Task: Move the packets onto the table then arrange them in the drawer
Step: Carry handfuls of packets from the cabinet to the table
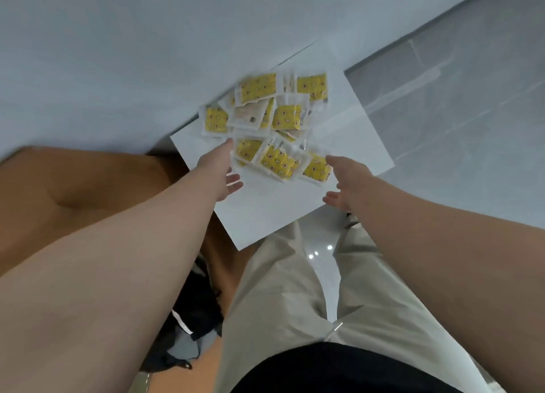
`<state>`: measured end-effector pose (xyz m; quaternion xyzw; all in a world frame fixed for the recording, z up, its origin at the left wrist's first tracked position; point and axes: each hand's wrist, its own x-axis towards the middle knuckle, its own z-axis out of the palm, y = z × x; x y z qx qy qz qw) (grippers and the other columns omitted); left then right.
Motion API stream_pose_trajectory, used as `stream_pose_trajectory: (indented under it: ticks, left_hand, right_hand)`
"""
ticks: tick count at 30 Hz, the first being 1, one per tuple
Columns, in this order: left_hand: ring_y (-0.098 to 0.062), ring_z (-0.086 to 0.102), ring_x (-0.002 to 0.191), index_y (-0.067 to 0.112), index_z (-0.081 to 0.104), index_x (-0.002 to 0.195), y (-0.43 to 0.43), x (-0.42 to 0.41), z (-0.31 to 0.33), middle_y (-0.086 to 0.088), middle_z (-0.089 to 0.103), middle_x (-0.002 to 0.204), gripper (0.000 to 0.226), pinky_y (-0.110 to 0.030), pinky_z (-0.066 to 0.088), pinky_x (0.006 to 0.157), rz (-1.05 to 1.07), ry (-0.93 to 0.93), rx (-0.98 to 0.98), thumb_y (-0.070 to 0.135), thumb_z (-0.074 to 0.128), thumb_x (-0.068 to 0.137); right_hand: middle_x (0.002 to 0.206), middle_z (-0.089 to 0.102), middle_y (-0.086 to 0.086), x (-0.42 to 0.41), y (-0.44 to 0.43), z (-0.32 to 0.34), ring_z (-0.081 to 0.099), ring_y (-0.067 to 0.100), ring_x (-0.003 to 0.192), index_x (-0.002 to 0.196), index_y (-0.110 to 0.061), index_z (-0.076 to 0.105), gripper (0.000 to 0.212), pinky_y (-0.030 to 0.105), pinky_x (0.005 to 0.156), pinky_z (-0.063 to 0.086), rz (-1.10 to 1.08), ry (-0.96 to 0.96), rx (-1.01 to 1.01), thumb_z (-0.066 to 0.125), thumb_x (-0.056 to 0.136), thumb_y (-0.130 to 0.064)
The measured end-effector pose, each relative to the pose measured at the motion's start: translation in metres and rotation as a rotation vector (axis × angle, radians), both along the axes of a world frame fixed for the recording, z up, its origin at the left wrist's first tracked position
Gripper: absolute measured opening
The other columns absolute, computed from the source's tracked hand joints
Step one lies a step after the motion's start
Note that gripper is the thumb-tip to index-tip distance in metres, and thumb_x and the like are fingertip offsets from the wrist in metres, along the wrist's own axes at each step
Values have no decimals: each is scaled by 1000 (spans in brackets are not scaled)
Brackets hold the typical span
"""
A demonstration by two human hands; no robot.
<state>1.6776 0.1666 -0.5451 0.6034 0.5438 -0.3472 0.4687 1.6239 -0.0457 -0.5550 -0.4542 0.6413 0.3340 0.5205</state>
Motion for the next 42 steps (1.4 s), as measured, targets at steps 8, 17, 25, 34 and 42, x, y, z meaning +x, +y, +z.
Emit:
stream_pose_trajectory:
  ticks: [8, 17, 25, 34, 42]
  left_hand:
    - [-34, 43, 133, 29, 43, 145, 26, 47, -58, -7, 40, 148, 74, -57, 43, 107, 51, -7, 16, 56, 72, 83]
    - [-32, 65, 96, 24, 59, 121, 12, 59, -79, -8, 64, 117, 71, -54, 59, 76, 10, -1, -41, 44, 93, 63]
    - [-30, 61, 98, 20, 54, 125, 6, 63, -91, -7, 60, 115, 90, -36, 53, 57, 85, -62, 104, 38, 98, 49]
    - [-22, 67, 84, 14, 64, 110, 12, 69, -84, -3, 69, 95, 37, -43, 56, 83, 159, -30, -67, 19, 84, 79]
    - [-18, 66, 80, 12, 61, 97, 16, 72, -80, -3, 67, 93, 21, -37, 55, 64, 222, -1, -141, 14, 79, 85]
  right_hand:
    - [123, 51, 0, 11, 48, -63, 53, 29, 113, 134, -22, 49, 47, 42, 95, 53, -341, 37, 32, 60, 96, -47]
    - [116, 59, -2, 45, 56, -76, 59, 25, 104, 127, -22, 56, 65, 42, 98, 52, -210, -70, -14, 76, 80, -62]
    - [110, 64, 0, 81, 58, -73, 63, 22, 97, 125, -20, 56, 71, 35, 66, 51, -61, -184, -109, 81, 73, -61]
    - [91, 56, -1, 92, 54, -72, 57, 22, 86, 113, -17, 61, 46, 37, 82, 53, -5, -173, -112, 81, 83, -46]
    - [92, 55, -2, 90, 56, -76, 61, 24, 99, 117, -16, 62, 49, 39, 92, 58, -49, -201, -112, 84, 81, -40]
